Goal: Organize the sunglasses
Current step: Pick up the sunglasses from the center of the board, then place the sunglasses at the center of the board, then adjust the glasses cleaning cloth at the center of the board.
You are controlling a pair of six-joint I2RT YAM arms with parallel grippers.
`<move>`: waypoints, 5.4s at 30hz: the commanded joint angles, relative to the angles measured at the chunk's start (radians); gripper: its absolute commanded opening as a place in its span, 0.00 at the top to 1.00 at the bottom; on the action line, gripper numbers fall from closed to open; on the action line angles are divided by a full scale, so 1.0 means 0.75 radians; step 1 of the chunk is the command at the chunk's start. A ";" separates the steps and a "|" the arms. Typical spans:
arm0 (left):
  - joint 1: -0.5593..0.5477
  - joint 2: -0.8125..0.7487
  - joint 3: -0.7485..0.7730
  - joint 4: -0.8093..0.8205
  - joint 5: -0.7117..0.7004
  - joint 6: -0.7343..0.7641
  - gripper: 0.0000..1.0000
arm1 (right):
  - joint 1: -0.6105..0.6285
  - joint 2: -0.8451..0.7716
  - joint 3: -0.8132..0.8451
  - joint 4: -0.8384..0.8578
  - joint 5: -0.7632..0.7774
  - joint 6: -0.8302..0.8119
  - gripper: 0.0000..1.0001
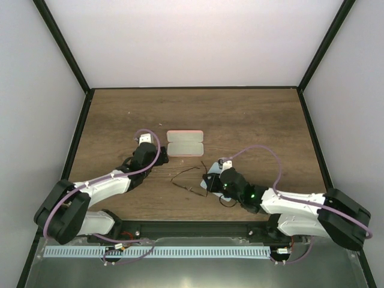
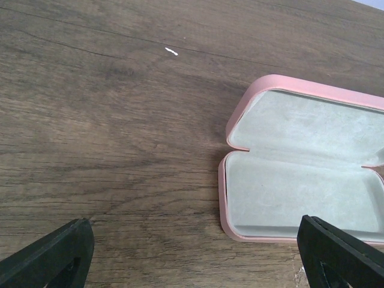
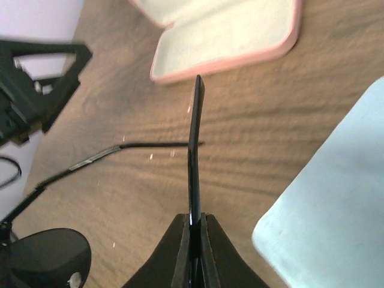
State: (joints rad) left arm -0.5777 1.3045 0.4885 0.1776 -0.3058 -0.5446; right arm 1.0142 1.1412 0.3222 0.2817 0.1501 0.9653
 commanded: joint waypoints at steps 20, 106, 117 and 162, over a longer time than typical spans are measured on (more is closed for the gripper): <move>-0.032 0.058 -0.042 0.151 0.150 -0.028 0.05 | -0.998 -0.119 0.091 -0.091 -0.357 -0.254 0.93; -0.600 0.756 0.313 0.475 0.595 -0.257 0.16 | -0.580 -0.159 -0.292 -0.090 -0.249 -0.208 0.90; -0.498 0.760 0.273 0.479 0.588 -0.244 0.16 | -0.404 -0.042 -0.228 -0.165 -0.096 -0.157 0.87; -0.510 0.448 0.193 0.380 0.700 -0.198 0.13 | -0.086 -0.328 -0.078 -0.485 0.339 -0.006 0.71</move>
State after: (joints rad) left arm -0.9218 1.6272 0.6563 0.4103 0.1642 -0.6693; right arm 0.9421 0.9421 0.2714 -0.0242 0.3321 0.9585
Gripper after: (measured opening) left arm 0.867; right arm 0.286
